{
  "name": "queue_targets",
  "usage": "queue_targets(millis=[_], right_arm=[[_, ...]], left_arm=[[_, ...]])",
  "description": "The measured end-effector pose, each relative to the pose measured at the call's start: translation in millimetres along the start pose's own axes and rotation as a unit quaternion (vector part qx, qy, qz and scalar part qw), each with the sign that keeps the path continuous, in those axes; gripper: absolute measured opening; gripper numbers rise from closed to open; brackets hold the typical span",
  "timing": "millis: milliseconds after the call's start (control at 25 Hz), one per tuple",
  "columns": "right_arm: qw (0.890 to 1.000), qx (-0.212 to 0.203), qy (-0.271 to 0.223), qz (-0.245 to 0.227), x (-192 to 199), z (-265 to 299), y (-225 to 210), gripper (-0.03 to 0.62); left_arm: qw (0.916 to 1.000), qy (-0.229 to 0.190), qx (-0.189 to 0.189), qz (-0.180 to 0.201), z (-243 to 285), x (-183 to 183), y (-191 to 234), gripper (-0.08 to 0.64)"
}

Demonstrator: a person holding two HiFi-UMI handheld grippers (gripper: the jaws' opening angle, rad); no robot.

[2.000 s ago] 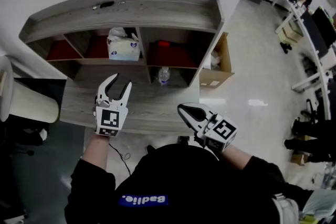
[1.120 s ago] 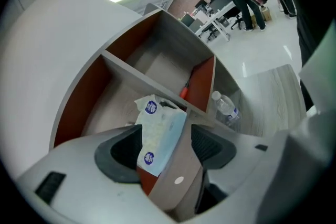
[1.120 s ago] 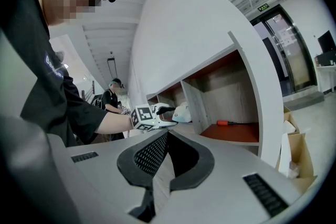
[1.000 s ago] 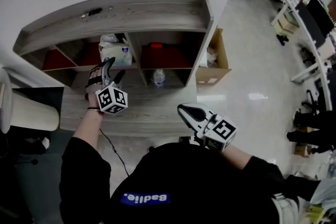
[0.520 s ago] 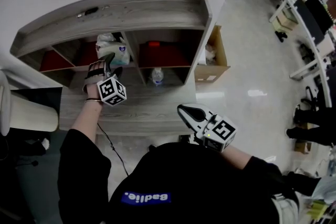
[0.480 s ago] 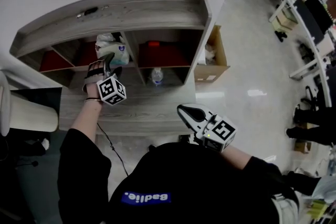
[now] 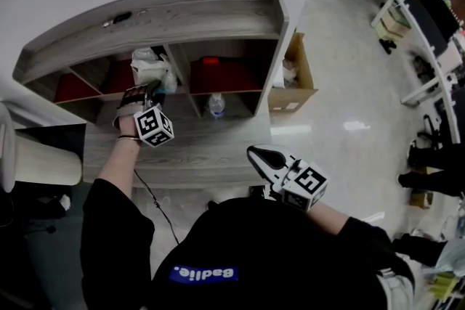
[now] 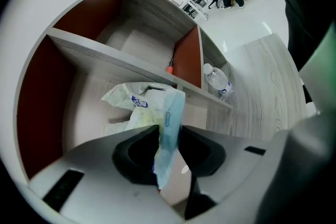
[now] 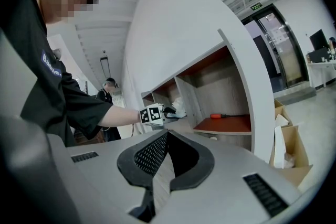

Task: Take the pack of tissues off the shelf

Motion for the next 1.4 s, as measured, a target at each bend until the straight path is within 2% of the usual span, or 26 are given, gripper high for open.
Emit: queue_targets(millis=[280, 760, 1160, 1280, 1400], right_arm=[[1.0, -0.009, 0.0, -0.001, 0, 2, 3, 0.026], [1.0, -0.023, -0.001, -0.01, -3, 6, 8, 0.026], [0.999, -0.041, 0.007, -0.017, -7, 15, 16, 0.026], [0.999, -0.047, 0.009, -0.018, -7, 18, 19, 0.026], [0.998, -0.052, 0.012, -0.019, -7, 21, 22, 0.026]], left_arm=[[1.0, -0.002, -0.002, -0.004, -13, 1, -1, 0.064], [0.9988, -0.027, -0.034, -0.024, -61, -5, -6, 0.043], [0.9932, -0.058, -0.068, -0.075, -112, -18, -10, 0.041], [0.9886, -0.073, -0.077, -0.107, -129, -21, -8, 0.041], [0.9806, -0.093, -0.081, -0.153, -145, -24, -7, 0.041]])
Point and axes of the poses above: the fingertips, and each gripper's own axes: z forward along the fingers, y to its left, x out of its underside, the point moved 8 cm from there along -z, backward along the fingers, and after that the axes turned 8 degrees about z, right-handed, at the moved point
